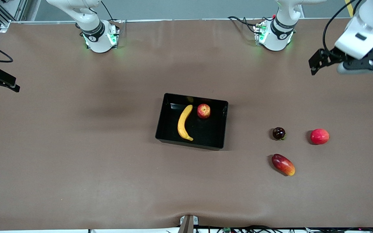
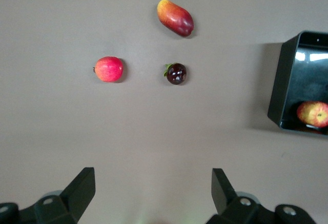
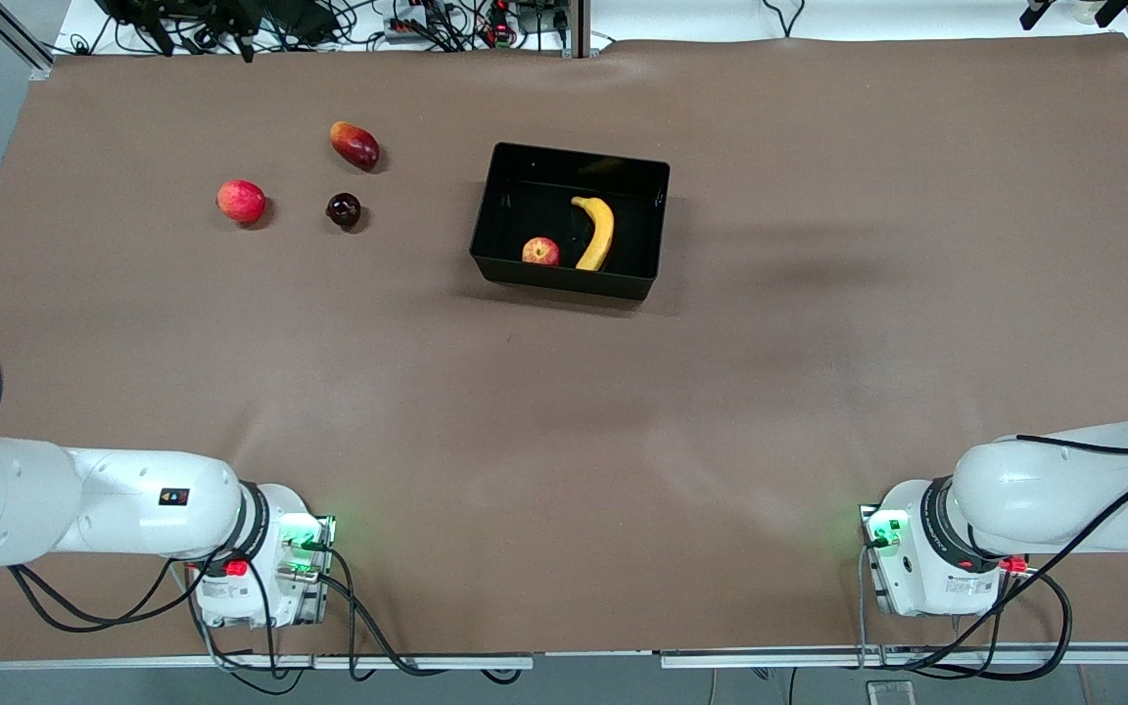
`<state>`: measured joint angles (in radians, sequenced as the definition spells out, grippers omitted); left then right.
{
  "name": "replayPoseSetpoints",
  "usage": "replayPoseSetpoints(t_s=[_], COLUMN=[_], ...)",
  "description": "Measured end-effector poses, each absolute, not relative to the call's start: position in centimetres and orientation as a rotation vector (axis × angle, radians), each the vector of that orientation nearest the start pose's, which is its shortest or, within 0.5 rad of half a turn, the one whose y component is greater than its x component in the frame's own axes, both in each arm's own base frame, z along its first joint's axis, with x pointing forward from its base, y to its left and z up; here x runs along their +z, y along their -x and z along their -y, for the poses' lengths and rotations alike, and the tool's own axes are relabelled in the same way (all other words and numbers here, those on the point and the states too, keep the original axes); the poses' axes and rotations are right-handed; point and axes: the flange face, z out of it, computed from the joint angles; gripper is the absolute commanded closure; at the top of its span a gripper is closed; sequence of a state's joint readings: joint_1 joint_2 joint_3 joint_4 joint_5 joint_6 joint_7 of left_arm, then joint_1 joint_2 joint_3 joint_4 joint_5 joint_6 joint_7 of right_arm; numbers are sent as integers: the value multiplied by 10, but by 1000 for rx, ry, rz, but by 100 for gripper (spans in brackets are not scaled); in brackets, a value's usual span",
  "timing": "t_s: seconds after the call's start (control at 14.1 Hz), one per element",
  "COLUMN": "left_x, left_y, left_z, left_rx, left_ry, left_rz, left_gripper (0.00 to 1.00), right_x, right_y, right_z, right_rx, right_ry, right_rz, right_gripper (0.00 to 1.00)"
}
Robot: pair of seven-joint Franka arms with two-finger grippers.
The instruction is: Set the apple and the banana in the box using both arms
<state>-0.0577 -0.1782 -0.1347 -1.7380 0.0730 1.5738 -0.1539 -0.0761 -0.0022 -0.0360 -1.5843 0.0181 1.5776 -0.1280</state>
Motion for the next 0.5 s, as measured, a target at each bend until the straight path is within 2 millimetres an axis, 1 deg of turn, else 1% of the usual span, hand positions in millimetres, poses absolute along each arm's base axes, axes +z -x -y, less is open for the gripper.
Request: replayPoseSetpoints(t_s=[0.07,0.21,0.28,0.5], left_x=[640,641,641,643], left_y=[-484,-481,-482,-486], left_z=[91,87,80,52], left_rx=[-44,-36,-33,-29], left_ry=[3047,3049,3053,3090], left_rz=[-61,-76,-95,-143], left_gripper=[0,0,0,0], right_x=[620,620,620,620], right_y=[-551,-551,-551,-551], right_z=[60,60,60,60], right_rx=[3,3,3,3], right_ry=[3123,3123,3123,3123], right_rz=[24,24,24,24], right_gripper=[0,0,0,0])
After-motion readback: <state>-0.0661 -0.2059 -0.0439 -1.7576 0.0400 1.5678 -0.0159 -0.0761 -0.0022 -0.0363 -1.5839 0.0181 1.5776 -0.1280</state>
